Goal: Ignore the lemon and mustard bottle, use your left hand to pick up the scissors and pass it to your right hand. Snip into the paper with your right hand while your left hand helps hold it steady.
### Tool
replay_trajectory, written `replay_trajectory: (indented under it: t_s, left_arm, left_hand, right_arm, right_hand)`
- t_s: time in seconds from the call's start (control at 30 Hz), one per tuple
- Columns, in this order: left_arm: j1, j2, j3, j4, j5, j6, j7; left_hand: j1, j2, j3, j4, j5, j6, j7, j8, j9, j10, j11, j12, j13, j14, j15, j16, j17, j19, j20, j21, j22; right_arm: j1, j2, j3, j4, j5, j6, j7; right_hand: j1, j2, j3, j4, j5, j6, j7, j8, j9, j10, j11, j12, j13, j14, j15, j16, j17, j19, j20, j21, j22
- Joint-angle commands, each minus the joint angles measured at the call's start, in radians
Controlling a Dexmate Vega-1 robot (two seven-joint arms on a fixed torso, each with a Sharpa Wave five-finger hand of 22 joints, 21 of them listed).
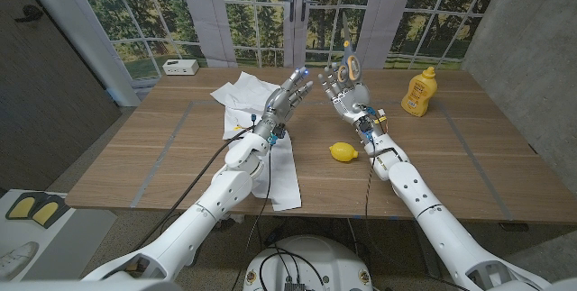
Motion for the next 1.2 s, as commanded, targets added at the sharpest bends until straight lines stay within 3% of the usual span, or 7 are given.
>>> replay_trajectory:
  t_s: [0.03,0.13,0.37,1.2]
  left_arm:
    - [-0.008,-0.006,0.003,0.017,-0.002,0.005,-0.003]
    - [-0.011,-0.009,0.003,0.025,-0.002,0.004,-0.005]
    - [-0.016,-0.014,0.002,0.038,-0.005,0.004,-0.009]
    - [-0.01,-0.008,-0.005,0.037,-0.01,0.007,-0.016]
  left_hand:
    - [0.002,0.011,-0.007,-0.001,-0.006,0.008,0.003,-0.002,0.003,0.005,-0.002,-0.001,0.001,0.008,-0.163,-0.003,0.003,0.008,-0.08,0.0,0.005]
    - [0.002,0.011,-0.007,-0.001,-0.006,0.009,0.003,-0.003,0.003,0.005,-0.002,-0.001,0.001,0.008,-0.163,-0.003,0.003,0.008,-0.081,0.0,0.005]
    - [0.002,0.011,-0.007,0.0,-0.006,0.011,0.003,-0.003,0.003,0.005,-0.002,-0.002,0.001,0.008,-0.163,-0.003,0.003,0.009,-0.08,0.001,0.005]
    - [0.001,0.012,-0.009,0.003,-0.008,0.016,0.003,-0.007,0.003,0.006,-0.001,-0.002,0.002,0.009,-0.163,-0.003,0.003,0.009,-0.081,0.001,0.005]
  right_arm:
    - [0.002,0.022,0.012,0.03,0.001,0.011,0.03]
    - [0.006,0.018,0.011,0.036,-0.008,0.015,0.036]
    - [0.01,0.018,0.012,0.041,-0.01,0.009,0.033]
    - [0.016,0.018,0.001,0.047,-0.035,0.017,0.037]
  right_hand:
    - [0.017,0.022,0.011,-0.001,0.006,0.01,-0.017,-0.012,-0.013,-0.013,-0.003,-0.007,0.001,-0.014,-0.183,-0.013,-0.003,-0.011,0.01,-0.006,0.001]
    - [0.01,0.017,0.009,0.002,-0.003,0.023,-0.039,-0.026,-0.036,-0.034,0.006,-0.023,-0.006,-0.074,-0.17,-0.049,-0.012,-0.041,0.031,-0.022,0.001]
    - [-0.005,0.012,0.006,0.01,-0.015,0.022,-0.043,-0.033,-0.04,-0.072,0.011,-0.053,-0.024,-0.152,-0.153,-0.082,-0.019,-0.065,0.048,-0.041,-0.001]
    - [0.013,0.011,0.017,-0.002,-0.026,0.018,-0.04,-0.049,-0.054,-0.088,0.017,-0.08,-0.051,-0.164,-0.141,-0.116,-0.048,-0.079,0.058,-0.062,-0.002]
